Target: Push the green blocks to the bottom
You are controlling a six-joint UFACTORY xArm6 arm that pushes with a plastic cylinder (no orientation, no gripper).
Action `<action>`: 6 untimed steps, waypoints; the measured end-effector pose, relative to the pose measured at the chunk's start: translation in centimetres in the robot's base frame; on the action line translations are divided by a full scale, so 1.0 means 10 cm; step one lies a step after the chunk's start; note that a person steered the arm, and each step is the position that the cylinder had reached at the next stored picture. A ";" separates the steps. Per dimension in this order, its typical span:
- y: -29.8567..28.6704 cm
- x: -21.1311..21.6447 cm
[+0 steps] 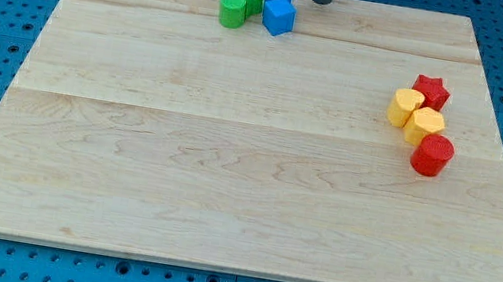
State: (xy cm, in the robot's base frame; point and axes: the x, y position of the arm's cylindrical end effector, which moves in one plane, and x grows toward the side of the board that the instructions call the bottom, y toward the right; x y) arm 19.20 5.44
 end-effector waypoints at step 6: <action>-0.67 0.95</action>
